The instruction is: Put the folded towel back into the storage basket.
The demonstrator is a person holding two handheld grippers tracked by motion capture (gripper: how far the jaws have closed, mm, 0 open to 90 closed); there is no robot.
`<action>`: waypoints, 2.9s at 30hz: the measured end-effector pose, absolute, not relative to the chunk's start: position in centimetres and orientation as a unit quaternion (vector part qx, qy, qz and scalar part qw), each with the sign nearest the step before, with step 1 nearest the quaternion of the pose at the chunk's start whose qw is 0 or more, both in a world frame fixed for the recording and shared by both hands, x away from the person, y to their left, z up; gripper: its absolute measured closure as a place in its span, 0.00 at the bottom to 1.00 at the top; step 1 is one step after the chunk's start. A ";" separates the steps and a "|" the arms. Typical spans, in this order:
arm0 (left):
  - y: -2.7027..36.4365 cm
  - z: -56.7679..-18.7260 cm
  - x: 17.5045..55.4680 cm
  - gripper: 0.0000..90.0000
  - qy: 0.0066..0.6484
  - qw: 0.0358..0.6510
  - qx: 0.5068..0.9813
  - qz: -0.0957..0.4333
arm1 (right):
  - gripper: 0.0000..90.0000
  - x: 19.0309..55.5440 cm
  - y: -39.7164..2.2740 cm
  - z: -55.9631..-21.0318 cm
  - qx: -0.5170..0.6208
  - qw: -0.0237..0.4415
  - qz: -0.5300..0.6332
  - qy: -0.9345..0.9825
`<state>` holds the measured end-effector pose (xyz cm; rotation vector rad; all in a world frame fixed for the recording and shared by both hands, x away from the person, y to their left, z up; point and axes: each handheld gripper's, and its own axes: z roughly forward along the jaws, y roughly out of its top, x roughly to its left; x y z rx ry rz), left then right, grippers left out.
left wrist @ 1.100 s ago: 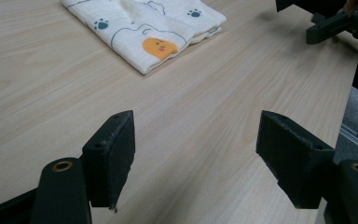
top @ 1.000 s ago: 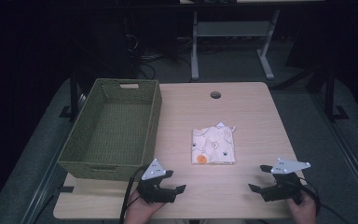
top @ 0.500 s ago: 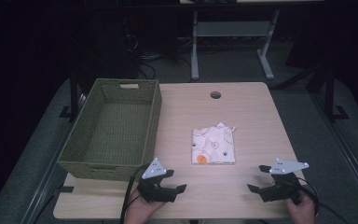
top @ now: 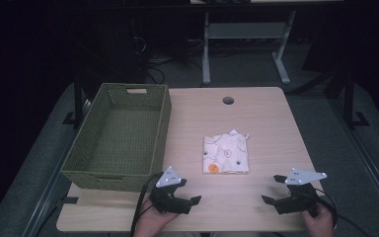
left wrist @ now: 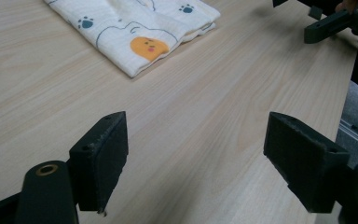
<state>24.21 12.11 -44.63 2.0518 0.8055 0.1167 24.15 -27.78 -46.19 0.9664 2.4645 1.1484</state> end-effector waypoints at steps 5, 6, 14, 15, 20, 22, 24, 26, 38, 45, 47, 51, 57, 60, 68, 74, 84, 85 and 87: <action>11.6 -44.3 24.4 0.23 0.322 0.454 0.829 0.041 | 0.15 24.1 -27.8 -46.2 0.333 0.128 0.394 0.847; 11.5 -44.2 24.5 0.23 0.321 0.454 0.830 0.037 | 0.15 24.1 -27.8 -46.2 0.333 0.127 0.395 0.847; 11.0 -43.5 25.0 0.23 0.315 0.447 0.836 0.035 | 0.15 24.2 -27.8 -46.3 0.335 0.128 0.396 0.845; 11.0 -43.4 25.1 0.23 0.317 0.447 0.836 0.034 | 0.15 24.2 -27.8 -46.3 0.335 0.128 0.395 0.846; 10.6 -42.9 25.5 0.23 0.315 0.446 0.837 0.033 | 0.15 24.1 -27.8 -46.2 0.336 0.126 0.399 0.844; 10.3 -42.8 25.8 0.23 0.313 0.442 0.840 0.033 | 0.15 24.1 -27.9 -46.2 0.336 0.125 0.399 0.844; 9.9 -42.5 26.0 0.23 0.309 0.439 0.843 0.032 | 0.15 24.1 -27.9 -46.2 0.337 0.124 0.400 0.843; 9.5 -42.3 26.3 0.23 0.307 0.436 0.845 0.032 | 0.15 24.1 -27.9 -46.2 0.336 0.125 0.402 0.843; 6.6 -41.4 28.6 0.23 0.297 0.425 0.855 0.031 | 0.15 24.0 -28.0 -46.1 0.336 0.122 0.406 0.841; 5.2 -41.3 30.0 0.24 0.297 0.418 0.858 0.026 | 0.15 24.0 -28.0 -46.1 0.335 0.122 0.409 0.840; 4.9 -41.2 30.6 0.24 0.298 0.418 0.858 0.023 | 0.15 24.0 -28.0 -46.1 0.335 0.122 0.409 0.840; 4.2 -41.3 31.7 0.24 0.299 0.406 0.863 0.025 | 0.15 24.1 -28.1 -46.1 0.335 0.123 0.411 0.839; 3.2 -41.3 33.1 0.25 0.303 0.400 0.865 0.023 | 0.15 24.1 -28.1 -46.0 0.334 0.123 0.411 0.839; 2.7 -41.3 33.7 0.25 0.304 0.395 0.867 0.022 | 0.15 24.1 -28.1 -46.0 0.336 0.123 0.412 0.838; 1.8 -41.6 35.2 0.27 0.307 0.380 0.872 0.020 | 0.15 24.1 -28.1 -46.0 0.336 0.124 0.412 0.838; 0.9 -42.0 36.4 0.28 0.312 0.373 0.873 0.026 | 0.15 24.2 -28.2 -46.0 0.336 0.124 0.415 0.836; -1.0 -43.5 38.6 0.30 0.328 0.353 0.876 0.027 | 0.15 24.1 -28.4 -46.0 0.336 0.123 0.419 0.835; -1.2 -43.6 38.7 0.31 0.328 0.347 0.878 0.033 | 0.15 24.1 -28.4 -46.0 0.336 0.124 0.417 0.835; -1.6 -43.8 38.9 0.33 0.330 0.341 0.880 0.038 | 0.15 24.1 -28.4 -46.0 0.335 0.124 0.416 0.836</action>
